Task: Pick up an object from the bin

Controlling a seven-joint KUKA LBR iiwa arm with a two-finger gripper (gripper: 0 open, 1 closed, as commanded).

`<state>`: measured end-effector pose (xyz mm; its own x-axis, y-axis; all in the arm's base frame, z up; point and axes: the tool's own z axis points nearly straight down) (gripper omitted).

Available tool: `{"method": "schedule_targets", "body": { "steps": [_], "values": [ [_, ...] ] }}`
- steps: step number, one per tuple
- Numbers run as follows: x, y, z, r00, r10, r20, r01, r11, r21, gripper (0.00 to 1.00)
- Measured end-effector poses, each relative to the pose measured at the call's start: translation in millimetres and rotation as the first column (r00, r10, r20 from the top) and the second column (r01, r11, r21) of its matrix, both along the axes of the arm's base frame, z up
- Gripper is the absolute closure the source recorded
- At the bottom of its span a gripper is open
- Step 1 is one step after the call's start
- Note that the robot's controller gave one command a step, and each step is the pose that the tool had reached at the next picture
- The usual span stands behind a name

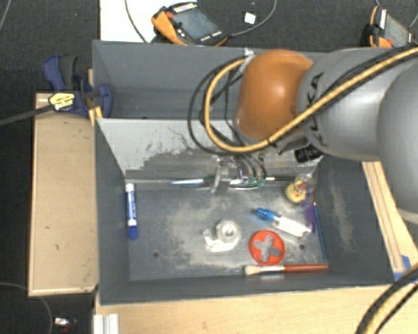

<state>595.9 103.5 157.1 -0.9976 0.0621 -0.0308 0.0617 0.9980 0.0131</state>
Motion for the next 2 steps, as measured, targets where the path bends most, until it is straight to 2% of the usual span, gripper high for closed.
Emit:
{"method": "schedule_targets", "body": {
  "steps": [1,2],
  "values": [
    [0.4,0,1,1.0,0.0,0.002,0.0,1.0,0.001,1.0],
    [1.2,0,38,1.0,0.001,0.005,-0.001,1.0,0.001,1.0]
  ]
}}
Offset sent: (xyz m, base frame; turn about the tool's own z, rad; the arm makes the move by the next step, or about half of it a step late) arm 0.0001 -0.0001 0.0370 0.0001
